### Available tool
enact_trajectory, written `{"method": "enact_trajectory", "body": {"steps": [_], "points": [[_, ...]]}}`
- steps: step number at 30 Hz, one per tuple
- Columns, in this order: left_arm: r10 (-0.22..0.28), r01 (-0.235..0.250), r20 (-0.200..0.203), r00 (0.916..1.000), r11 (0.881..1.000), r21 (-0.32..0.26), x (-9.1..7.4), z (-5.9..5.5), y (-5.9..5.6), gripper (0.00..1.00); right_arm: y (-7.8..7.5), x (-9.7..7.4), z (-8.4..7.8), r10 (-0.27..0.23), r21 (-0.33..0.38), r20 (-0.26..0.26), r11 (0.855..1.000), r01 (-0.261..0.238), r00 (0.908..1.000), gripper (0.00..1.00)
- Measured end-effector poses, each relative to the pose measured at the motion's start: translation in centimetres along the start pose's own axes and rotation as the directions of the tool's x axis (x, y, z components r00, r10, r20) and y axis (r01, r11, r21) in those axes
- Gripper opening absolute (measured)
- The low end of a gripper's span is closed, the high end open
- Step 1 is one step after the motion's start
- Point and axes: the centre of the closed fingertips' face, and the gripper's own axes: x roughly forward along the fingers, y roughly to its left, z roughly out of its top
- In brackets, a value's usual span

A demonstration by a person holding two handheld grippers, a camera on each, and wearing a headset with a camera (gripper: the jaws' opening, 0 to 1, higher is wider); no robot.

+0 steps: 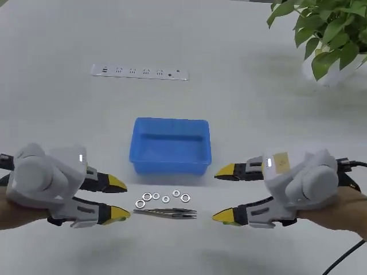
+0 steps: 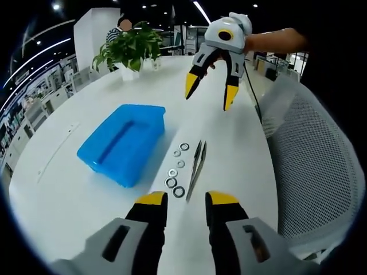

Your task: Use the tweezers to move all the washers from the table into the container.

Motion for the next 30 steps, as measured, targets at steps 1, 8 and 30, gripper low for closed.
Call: {"method": "enact_trajectory", "body": {"steps": [1, 8, 30], "points": [[-0.007, 0.007, -0.004, 1.0, 1.0, 0.0, 0.2, -0.2, -0.1, 0.3, 0.1, 0.3, 0.0, 0.009, -0.002, -0.001, 1.0, -0.009, 1.0, 0.42], [-0.038, 0.038, -0.023, 0.999, 0.999, 0.01, 1.2, -0.7, -0.2, 0.25, 0.2, 2.2, 0.0, 0.045, -0.007, -0.013, 0.999, -0.045, 0.9989, 0.36], [-0.096, 0.102, -0.1, 0.9903, 0.993, 0.064, 3.5, -2.4, -0.5, 0.13, 1.7, 6.3, -1.0, 0.144, -0.052, -0.099, 0.987, -0.15, 0.9846, 0.2]]}}
